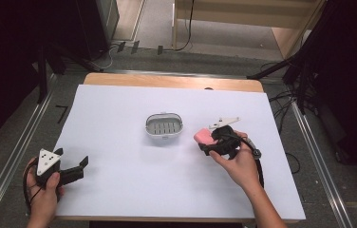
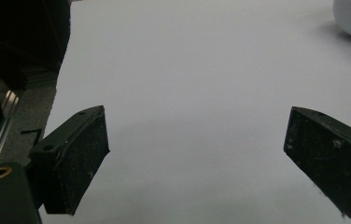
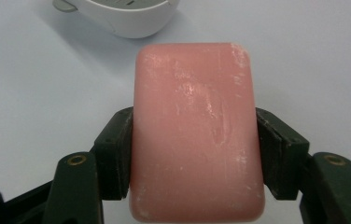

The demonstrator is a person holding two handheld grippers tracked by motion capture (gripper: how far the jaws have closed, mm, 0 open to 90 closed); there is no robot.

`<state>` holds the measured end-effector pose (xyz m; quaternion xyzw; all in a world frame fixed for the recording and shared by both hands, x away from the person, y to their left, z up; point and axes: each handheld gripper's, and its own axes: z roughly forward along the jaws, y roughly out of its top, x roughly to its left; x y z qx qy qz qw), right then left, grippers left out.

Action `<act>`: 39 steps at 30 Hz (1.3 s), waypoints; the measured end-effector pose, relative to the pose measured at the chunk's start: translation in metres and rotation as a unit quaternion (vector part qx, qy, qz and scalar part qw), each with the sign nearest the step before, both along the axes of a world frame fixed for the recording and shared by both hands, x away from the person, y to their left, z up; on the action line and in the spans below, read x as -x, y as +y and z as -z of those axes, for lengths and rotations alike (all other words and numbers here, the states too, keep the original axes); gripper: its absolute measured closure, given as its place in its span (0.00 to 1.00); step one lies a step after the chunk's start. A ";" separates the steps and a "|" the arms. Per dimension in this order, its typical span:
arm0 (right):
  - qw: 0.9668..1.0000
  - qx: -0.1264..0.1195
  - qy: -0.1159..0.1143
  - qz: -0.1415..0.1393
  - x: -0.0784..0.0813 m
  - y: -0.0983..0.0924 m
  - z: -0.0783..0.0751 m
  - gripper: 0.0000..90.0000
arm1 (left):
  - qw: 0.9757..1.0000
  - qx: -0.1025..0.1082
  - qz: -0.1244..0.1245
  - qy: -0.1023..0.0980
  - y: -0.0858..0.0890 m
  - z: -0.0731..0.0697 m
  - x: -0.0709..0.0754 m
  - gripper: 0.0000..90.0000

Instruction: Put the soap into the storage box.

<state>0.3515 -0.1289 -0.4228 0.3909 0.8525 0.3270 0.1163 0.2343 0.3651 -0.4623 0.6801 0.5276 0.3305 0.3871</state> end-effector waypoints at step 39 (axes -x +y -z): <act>0.992 -0.011 -0.019 -0.128 -0.027 0.035 -0.019 0.43 | 1.000 -0.001 0.001 0.001 0.000 0.000 0.000 0.08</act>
